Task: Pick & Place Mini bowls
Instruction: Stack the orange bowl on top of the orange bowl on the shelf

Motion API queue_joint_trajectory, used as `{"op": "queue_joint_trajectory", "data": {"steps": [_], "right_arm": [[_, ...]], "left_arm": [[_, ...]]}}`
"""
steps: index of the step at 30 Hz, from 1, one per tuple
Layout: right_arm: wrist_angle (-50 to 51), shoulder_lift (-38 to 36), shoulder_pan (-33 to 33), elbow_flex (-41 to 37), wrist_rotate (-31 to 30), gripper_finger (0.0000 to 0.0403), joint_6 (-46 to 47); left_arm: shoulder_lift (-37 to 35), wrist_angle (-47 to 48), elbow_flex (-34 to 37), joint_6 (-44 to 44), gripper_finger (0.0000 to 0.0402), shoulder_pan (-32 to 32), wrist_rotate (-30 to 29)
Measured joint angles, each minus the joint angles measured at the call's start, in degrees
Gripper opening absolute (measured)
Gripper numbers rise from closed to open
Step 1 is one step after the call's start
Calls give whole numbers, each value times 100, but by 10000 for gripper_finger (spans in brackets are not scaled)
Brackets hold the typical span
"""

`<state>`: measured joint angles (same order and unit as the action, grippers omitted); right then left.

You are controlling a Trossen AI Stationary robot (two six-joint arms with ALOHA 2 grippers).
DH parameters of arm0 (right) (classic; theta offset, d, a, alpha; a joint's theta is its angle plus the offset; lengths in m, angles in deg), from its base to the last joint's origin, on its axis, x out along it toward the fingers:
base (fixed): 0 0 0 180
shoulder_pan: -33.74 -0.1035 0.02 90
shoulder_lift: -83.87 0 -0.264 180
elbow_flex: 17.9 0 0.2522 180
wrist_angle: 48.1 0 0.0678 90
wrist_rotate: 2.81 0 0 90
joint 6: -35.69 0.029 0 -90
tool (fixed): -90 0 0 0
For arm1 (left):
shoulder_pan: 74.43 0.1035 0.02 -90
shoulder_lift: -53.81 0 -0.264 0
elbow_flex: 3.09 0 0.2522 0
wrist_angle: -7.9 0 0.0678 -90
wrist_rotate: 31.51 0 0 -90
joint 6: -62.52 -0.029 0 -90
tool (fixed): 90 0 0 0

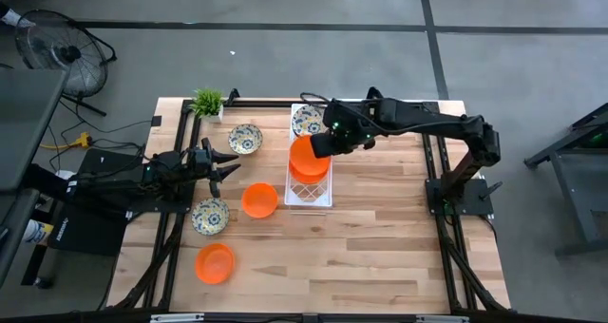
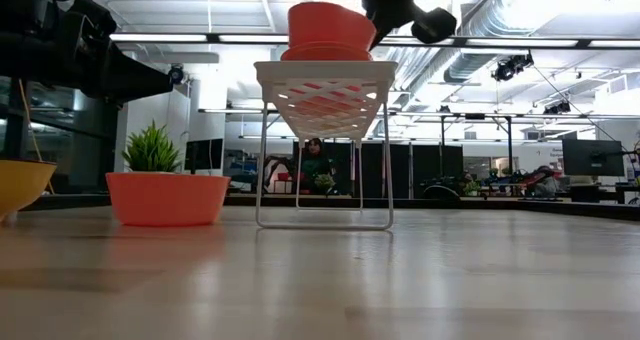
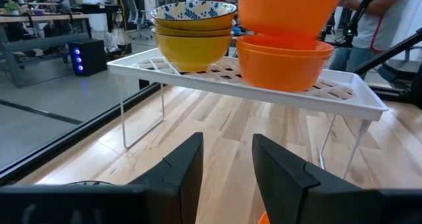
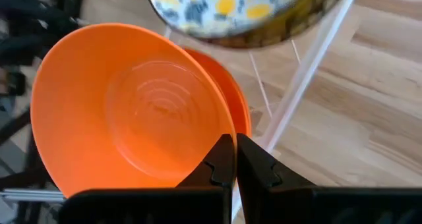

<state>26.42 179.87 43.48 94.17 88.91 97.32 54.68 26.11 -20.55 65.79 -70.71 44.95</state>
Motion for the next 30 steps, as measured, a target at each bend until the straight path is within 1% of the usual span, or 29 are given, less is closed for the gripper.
{"op": "queue_joint_trajectory", "data": {"steps": [7, 15, 26, 30], "right_arm": [[73, 168, -84, 0, 1, 0, -13], [73, 177, -88, 0, -90, 0, -61], [83, 178, -118, -1, -48, 0, -277], [106, 178, -118, -109, -47, 0, -302]], "left_arm": [[2, 0, 0, 0, 129, -1, 0], [2, 0, 0, 0, 129, -2, 0], [2, 0, 0, -1, 129, -1, 0], [0, 0, 1, 0, 129, -2, 0]]}}
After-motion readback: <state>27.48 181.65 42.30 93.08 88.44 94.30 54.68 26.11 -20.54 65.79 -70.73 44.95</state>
